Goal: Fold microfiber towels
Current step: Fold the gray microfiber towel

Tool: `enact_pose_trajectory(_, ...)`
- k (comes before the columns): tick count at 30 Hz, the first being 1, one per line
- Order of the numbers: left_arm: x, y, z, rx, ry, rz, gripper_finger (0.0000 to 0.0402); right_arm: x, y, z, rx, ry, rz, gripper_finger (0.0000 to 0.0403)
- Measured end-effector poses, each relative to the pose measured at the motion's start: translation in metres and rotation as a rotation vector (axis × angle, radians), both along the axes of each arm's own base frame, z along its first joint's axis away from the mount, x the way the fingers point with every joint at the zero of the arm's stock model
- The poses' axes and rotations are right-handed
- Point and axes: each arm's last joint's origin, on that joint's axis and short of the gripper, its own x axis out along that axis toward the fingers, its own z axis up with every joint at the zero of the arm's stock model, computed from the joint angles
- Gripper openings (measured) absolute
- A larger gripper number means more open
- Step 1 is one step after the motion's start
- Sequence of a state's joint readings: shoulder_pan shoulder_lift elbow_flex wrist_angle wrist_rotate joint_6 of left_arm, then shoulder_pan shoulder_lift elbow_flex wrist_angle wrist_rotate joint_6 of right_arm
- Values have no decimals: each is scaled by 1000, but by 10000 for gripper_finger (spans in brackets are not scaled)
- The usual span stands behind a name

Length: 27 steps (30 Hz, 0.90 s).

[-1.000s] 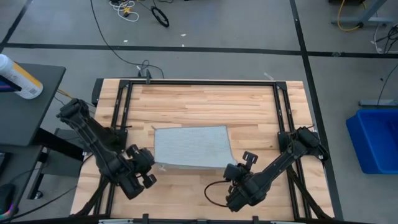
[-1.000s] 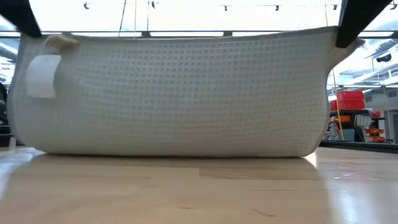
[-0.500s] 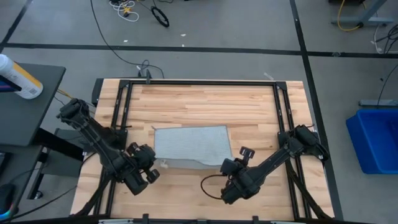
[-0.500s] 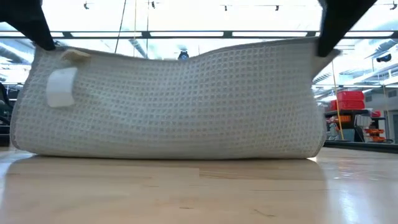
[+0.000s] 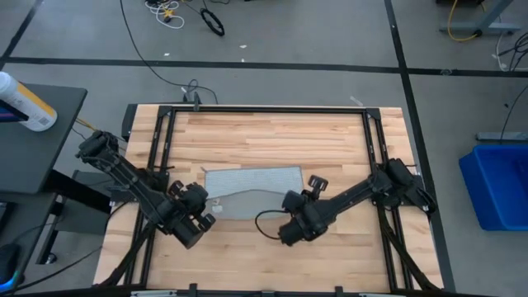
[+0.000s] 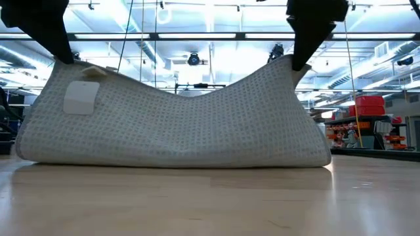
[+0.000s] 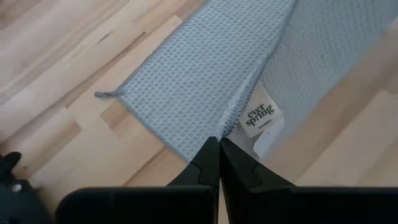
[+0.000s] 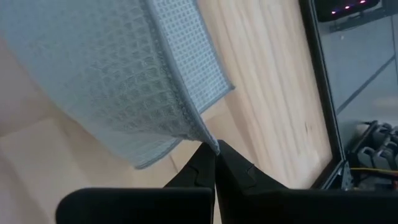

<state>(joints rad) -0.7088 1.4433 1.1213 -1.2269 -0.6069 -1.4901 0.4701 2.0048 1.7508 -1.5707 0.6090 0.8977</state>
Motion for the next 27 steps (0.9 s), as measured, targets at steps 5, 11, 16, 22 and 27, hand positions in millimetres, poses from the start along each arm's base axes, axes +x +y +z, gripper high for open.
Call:
enact_pose_trajectory(5,2,3,0,-12,12,14,2,3,-6,0,-9,5,-4,0)
enact_pose_trajectory(11,2,9,1,-9,34,39,2,5,-12,0,-8,5,-21,0)
enact_pose_trajectory(16,1,18,5,3,44,54,2,8,-19,0,-8,13,-29,0)
enact_pose_trajectory(22,7,36,10,21,65,60,2,14,-33,0,-17,21,-40,0)
enact_pose_trajectory(27,13,49,7,40,108,60,2,19,-43,0,-15,28,-45,0)
